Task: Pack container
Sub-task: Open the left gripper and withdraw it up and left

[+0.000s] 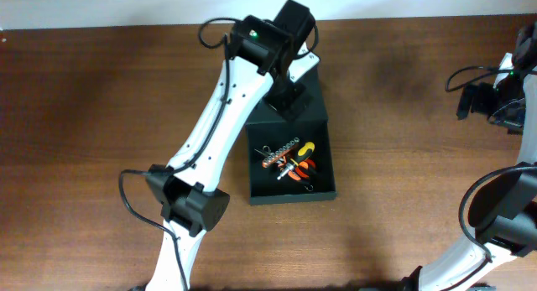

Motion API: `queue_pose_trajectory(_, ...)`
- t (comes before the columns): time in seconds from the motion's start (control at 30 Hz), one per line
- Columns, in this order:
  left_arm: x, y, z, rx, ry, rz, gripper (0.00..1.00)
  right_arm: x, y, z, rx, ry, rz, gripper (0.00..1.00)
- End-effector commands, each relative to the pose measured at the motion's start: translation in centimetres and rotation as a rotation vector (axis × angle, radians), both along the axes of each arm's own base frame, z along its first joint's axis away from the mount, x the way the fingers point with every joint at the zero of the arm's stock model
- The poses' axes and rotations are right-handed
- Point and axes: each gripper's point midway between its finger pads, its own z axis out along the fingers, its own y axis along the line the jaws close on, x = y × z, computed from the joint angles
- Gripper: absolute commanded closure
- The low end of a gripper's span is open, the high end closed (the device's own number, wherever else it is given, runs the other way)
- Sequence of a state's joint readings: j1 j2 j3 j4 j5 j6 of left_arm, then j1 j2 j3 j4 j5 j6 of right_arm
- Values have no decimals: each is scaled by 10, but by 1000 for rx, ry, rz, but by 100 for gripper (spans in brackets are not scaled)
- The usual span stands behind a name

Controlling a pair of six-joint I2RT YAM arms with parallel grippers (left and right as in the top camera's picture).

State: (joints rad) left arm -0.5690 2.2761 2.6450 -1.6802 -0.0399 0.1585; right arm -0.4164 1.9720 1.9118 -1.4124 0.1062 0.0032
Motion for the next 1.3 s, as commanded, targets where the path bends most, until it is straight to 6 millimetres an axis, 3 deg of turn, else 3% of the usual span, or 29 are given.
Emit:
queue_pose_trajectory(0.0, 12, 15, 30, -16, -102, 110, 1, -2, 0, 6, -4, -16, -12, 1)
queue_pose_trajectory(0.17, 16, 40, 63, -47, -182, 164, 1, -2, 0, 6, -4, -15, -12, 1)
queue_pose_trajectory(0.43, 24, 147, 125, -61, -348, 507, 1, -2, 0, 6, -4, -15, -12, 1)
queue_pose_trajectory(0.57, 22, 193, 142, -93, -387, 660, 1, -2, 0, 6, -4, -15, -12, 1)
queue_pose_trajectory(0.7, 19, 226, 150, -112, -408, 784, 1, -2, 0, 6, -4, -15, -12, 1)
queue_pose_trajectory(0.97, 20, 246, 147, -131, -398, 869, 1, -2, 0, 6, -4, -15, -12, 1)
queue_pose_trajectory(1.13, 18, 280, 150, -50, -441, 951, 1, -2, 0, 6, -4, -15, -12, 1)
queue_pose_trajectory(1.27, 17, 293, 147, -63, -424, 986, 1, 8, 0, 7, 4, -60, -9, 1)
